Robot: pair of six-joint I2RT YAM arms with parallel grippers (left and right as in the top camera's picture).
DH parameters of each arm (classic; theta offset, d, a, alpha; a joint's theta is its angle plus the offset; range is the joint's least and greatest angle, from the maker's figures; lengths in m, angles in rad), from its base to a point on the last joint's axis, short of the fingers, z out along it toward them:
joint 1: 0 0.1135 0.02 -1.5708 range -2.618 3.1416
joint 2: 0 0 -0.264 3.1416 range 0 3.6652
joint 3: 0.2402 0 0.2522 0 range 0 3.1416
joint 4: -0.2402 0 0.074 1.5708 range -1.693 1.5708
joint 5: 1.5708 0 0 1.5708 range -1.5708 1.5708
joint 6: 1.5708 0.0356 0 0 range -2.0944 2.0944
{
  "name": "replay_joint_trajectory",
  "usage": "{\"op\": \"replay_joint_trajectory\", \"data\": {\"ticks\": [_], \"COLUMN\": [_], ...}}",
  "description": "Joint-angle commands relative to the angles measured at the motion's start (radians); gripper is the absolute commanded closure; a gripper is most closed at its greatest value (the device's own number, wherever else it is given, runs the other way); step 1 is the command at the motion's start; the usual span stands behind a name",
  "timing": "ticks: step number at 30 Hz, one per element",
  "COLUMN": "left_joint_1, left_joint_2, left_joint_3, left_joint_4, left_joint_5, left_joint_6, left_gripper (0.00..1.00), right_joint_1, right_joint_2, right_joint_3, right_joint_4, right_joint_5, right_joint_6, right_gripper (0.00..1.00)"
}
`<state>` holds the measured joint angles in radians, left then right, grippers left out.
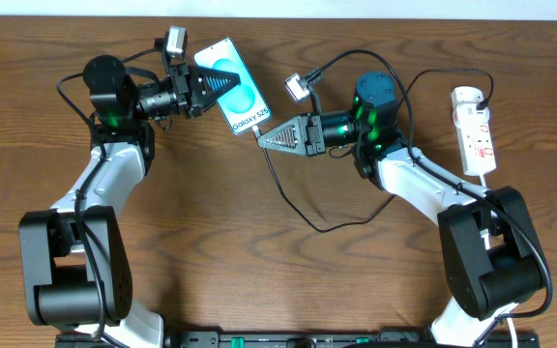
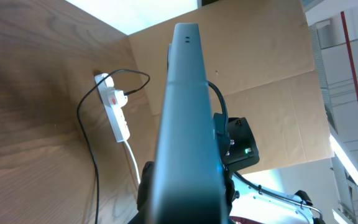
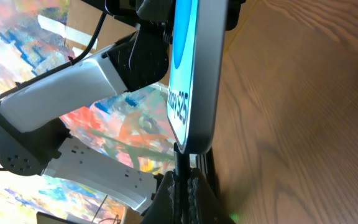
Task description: Plug charger to phone and switch on socket
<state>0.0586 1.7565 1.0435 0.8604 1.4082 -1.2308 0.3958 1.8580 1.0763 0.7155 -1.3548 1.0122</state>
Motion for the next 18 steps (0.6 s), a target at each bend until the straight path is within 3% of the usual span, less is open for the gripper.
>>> {"op": "replay_joint_trajectory", "data": {"ticks": [1, 6, 18], "left_joint_1": [0.000, -0.013, -0.021], "left_joint_2": [-0.010, -0.010, -0.010], "left_joint_3": [0.036, 0.036, 0.036], "left_joint_4": [0.009, 0.009, 0.009], "left_joint_5": [0.035, 0.043, 0.034], "left_joint_6": [0.025, 0.034, 0.048], "left_gripper": [0.93, 0.93, 0.93], "right_joint_1": [-0.009, -0.009, -0.009], "right_joint_2": [0.007, 0.007, 0.007], "right_joint_3": [0.006, 0.006, 0.006], "right_joint_4": [0.033, 0.117, 0.119], "right_joint_5": [0.016, 0.017, 0.006], "right_joint_6": [0.034, 0.097, 0.098], "right_gripper": [0.99, 0.99, 0.99]}}
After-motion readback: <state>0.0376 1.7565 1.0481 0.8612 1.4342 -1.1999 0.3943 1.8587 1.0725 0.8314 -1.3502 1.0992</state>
